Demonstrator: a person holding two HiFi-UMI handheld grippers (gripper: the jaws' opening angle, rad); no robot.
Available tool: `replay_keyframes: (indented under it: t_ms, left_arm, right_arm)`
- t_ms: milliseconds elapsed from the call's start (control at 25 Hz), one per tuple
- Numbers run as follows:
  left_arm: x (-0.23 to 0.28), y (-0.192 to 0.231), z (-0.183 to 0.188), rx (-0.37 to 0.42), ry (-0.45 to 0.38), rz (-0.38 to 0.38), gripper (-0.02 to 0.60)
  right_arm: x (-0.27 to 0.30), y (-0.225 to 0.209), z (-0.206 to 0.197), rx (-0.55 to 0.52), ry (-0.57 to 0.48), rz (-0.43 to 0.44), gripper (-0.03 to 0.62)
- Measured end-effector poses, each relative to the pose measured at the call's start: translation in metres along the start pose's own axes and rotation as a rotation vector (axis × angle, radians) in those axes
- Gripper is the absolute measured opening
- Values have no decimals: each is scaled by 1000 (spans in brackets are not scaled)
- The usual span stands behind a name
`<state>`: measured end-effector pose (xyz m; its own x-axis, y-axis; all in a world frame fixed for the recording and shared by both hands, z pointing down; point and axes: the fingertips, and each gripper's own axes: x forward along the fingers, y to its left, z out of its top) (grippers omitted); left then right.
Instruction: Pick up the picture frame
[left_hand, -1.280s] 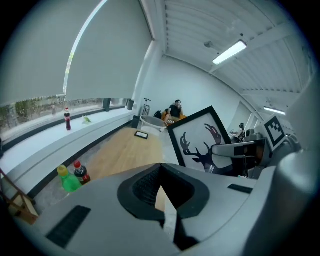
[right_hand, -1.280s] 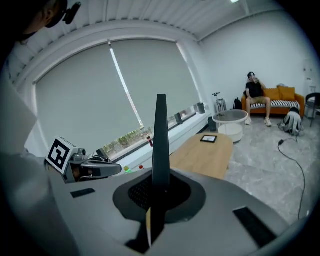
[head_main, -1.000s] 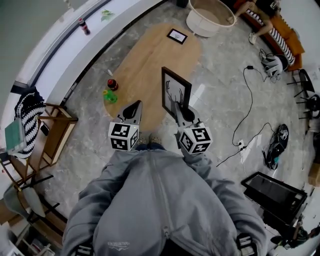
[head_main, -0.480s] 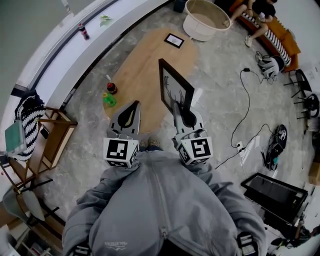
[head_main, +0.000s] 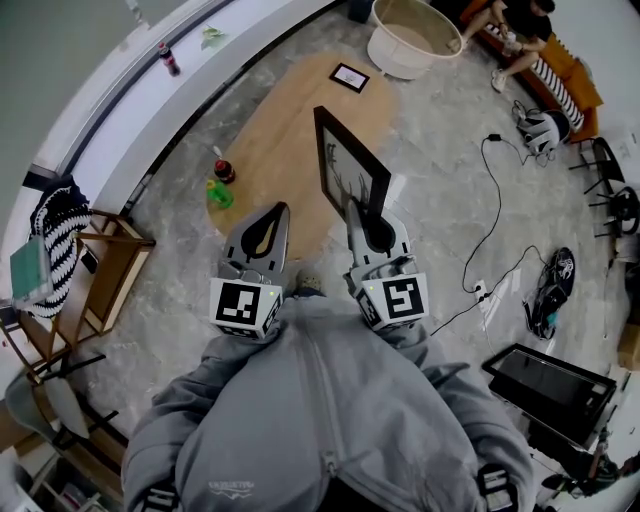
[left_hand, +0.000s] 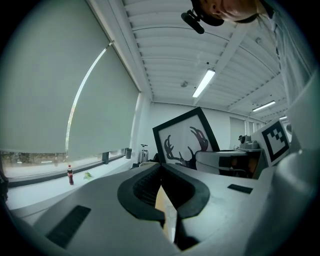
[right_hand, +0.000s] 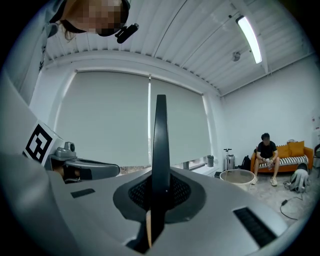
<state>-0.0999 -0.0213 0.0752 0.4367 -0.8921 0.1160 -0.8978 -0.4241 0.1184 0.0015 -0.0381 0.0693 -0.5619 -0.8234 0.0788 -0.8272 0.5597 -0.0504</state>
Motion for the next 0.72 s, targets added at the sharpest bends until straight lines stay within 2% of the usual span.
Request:
replay_keyframes:
  t_ms: [400,720]
  left_arm:
    - [2,-8,-7,3,-1,-32,18]
    - [3,-3,-5,8,-7,-48,18]
  right_arm:
    - [-4,0,-8,14,11,9,35]
    - [4,6,-1,22,-23,1,35]
